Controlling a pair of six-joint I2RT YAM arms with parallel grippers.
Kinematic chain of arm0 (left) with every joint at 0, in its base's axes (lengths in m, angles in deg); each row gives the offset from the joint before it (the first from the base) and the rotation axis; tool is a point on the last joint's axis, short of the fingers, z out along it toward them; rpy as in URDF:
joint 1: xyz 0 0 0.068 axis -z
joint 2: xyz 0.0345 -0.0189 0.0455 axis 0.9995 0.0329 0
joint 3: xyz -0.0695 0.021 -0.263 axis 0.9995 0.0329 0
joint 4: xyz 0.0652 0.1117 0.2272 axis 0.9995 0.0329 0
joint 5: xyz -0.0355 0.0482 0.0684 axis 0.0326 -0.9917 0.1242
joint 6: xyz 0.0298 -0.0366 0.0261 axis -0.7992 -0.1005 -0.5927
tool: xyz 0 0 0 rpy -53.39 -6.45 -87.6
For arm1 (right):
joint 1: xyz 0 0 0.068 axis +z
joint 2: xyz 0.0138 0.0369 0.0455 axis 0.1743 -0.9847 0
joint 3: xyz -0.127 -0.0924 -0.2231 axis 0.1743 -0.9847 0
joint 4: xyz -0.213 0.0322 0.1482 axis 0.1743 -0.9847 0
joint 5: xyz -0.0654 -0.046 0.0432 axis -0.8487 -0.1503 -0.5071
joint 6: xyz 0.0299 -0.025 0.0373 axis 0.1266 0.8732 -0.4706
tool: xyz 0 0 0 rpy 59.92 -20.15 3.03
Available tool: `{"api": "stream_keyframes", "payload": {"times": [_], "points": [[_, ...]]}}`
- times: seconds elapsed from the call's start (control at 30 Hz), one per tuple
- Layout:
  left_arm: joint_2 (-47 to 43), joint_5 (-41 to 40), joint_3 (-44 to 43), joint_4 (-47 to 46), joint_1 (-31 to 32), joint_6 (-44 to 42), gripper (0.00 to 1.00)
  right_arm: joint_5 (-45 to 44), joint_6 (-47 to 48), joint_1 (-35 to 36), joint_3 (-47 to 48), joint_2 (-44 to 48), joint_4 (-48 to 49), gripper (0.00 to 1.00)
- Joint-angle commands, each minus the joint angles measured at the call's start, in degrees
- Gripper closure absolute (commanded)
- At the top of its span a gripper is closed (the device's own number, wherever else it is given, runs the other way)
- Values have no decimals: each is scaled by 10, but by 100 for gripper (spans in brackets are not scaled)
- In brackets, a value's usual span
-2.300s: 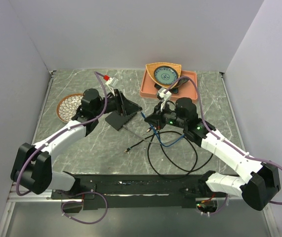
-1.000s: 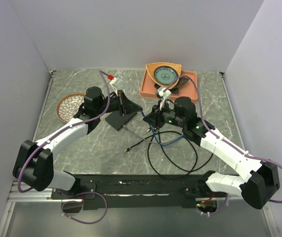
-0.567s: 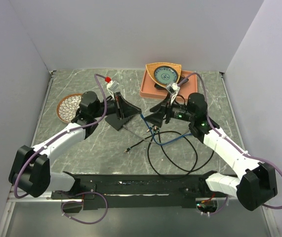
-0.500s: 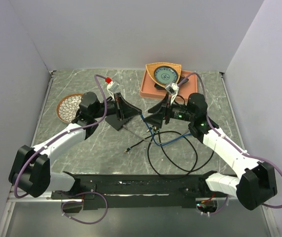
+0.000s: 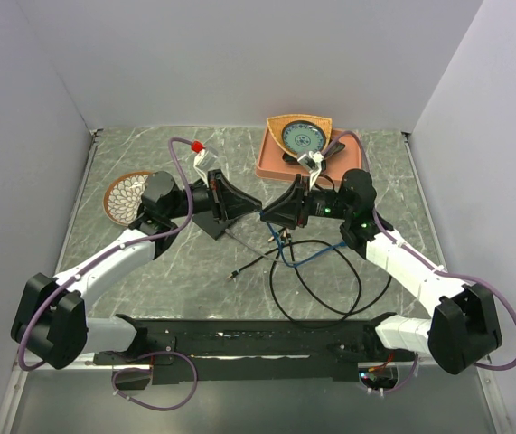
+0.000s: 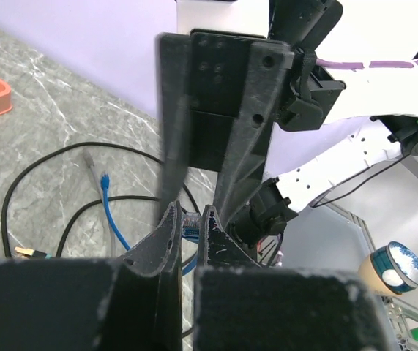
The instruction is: Insert the plug into the switch port
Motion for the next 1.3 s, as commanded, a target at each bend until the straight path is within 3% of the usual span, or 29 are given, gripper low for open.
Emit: {"api": "stream_keyframes", "payload": {"times": [0.0,0.13,0.3,0.4,0.43,0.47,0.6,0.7,0.93,1.1,1.27], "points": [[-10,4,-5,-30,7,-1,99,15,-18,-1,-10,2,54,79],[-9,-2,-8,-19,9,-7,99,6,-11,-1,-9,8,46,100],[-9,-19,-7,-8,10,-18,90,-6,5,-1,-7,16,22,100],[-6,-33,-7,-15,10,-14,75,-24,31,-1,-4,25,-14,100],[-6,-40,-7,-18,10,-11,58,-41,52,0,0,28,-28,100],[-6,-47,-7,-22,10,-8,49,-52,66,0,3,35,-64,100],[-15,-126,-24,28,9,-19,25,-104,130,1,15,51,-145,100],[-27,-178,-43,65,9,-29,12,-154,168,5,29,63,-200,100],[-27,-286,-93,150,3,-55,4,-290,241,38,46,80,-292,100],[-37,-330,-115,185,-1,-69,3,-463,304,123,76,62,-345,100],[-54,-372,-110,209,-10,-78,2,-545,330,175,83,46,-345,100]]}}
